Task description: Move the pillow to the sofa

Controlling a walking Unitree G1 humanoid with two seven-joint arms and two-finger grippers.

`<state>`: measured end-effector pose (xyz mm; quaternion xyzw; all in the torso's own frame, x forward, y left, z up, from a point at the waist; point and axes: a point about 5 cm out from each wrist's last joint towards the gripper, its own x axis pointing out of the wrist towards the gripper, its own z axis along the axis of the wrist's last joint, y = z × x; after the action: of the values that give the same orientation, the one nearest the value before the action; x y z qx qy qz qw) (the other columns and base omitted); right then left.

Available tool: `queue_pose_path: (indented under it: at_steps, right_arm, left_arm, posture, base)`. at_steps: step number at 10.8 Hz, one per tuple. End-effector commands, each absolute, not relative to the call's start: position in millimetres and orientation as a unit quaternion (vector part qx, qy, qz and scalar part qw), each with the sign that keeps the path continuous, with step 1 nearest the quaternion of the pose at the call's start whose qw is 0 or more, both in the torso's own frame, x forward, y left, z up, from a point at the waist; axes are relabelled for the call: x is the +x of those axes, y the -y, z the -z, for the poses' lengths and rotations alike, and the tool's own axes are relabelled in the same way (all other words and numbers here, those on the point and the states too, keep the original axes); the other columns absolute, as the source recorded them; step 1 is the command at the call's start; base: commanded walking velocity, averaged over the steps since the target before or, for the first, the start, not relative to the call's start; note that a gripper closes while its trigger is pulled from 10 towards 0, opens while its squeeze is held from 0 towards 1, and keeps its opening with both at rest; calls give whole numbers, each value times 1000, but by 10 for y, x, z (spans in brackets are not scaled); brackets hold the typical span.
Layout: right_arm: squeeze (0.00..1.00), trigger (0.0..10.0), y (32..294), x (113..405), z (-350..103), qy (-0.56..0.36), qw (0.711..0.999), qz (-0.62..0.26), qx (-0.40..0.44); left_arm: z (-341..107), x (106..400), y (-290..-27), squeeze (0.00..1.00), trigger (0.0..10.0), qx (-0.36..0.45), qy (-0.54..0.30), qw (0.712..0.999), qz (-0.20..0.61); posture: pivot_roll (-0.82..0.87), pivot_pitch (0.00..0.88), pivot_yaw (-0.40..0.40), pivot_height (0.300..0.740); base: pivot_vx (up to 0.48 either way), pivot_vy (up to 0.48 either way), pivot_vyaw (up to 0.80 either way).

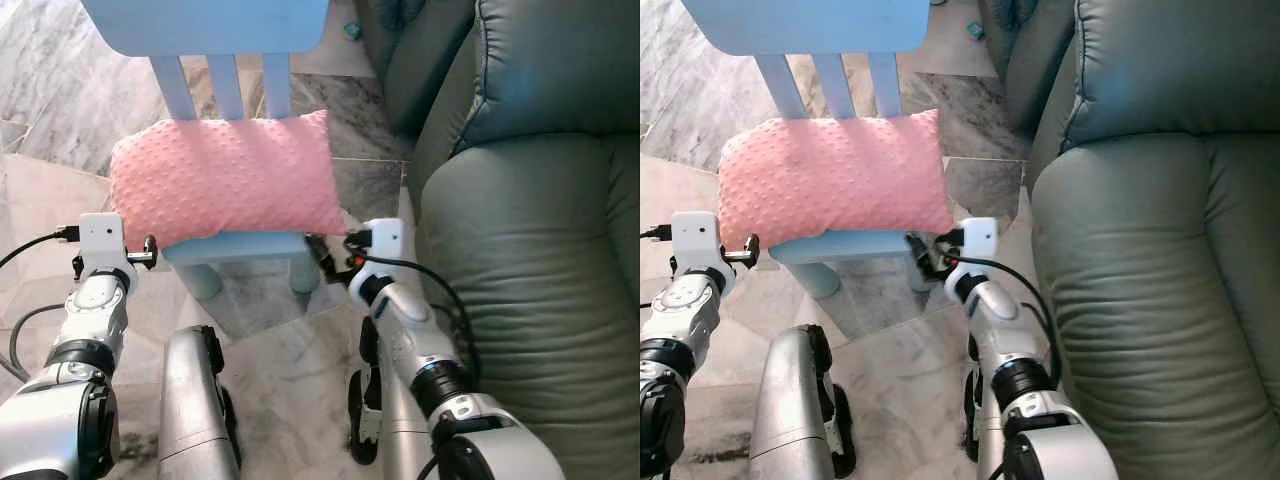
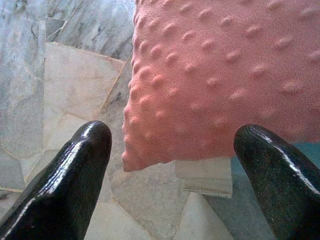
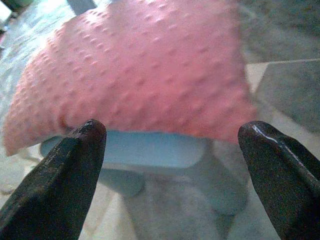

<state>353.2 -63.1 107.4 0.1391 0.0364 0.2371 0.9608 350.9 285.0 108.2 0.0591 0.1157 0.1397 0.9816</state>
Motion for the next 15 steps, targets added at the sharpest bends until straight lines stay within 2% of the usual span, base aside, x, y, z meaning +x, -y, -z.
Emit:
queue_pose_path:
  at_steps: [1, 4, 6, 7, 9, 10, 12, 15]
  right_arm:
    - [0, 10000, 669, 3498, -1019, -44, 963, -228, 137]
    - [0, 10000, 952, 3503, -1266, 14, 974, -183, 133]
    - [0, 10000, 1128, 3375, -1442, 50, 981, -152, 107]
    - [0, 10000, 1211, 3247, -1469, 63, 982, -152, 96]
    - [0, 10000, 1323, 2996, -1394, 51, 986, -133, 90]
    - [0, 10000, 1365, 2810, -1387, 38, 989, -110, 88]
    - [0, 10000, 1473, 2686, -1396, 33, 993, -76, 79]
    - [0, 10000, 1471, 2643, -1429, 36, 993, -78, 84]
  left_arm:
    - [-1005, 3471, -2854, 0, 10000, 45, -130, 980, -145]
    - [-1123, 3556, -2705, 0, 10000, 36, -78, 992, -94]
    - [-1098, 3516, -2570, 0, 10000, 30, -43, 998, -37]
    - [-1055, 3456, -2473, 0, 10000, 18, -32, 999, 9]
    - [-993, 3264, -2354, 0, 10000, -5, -21, 999, 45]
    - [-945, 2979, -2189, 0, 10000, -7, -25, 996, 88]
    - [-981, 2757, -2061, 0, 10000, -2, -20, 993, 118]
    - [-989, 2636, -1944, 0, 10000, -6, -43, 990, 136]
  posture:
    - [-102, 420, -38, 542]
    - [-103, 372, -21, 542]
    - [-102, 308, 0, 542]
    - [-103, 284, 7, 542]
    - [-110, 234, 18, 542]
    - [-116, 201, 30, 542]
    - [-115, 182, 39, 542]
    - [-122, 148, 45, 542]
  base:
    - [0, 0, 0]
    - [0, 0, 0]
    - [0, 0, 0]
    - [0, 0, 0]
    - [0, 0, 0]
    - [0, 0, 0]
    - [0, 0, 0]
    - [0, 0, 0]
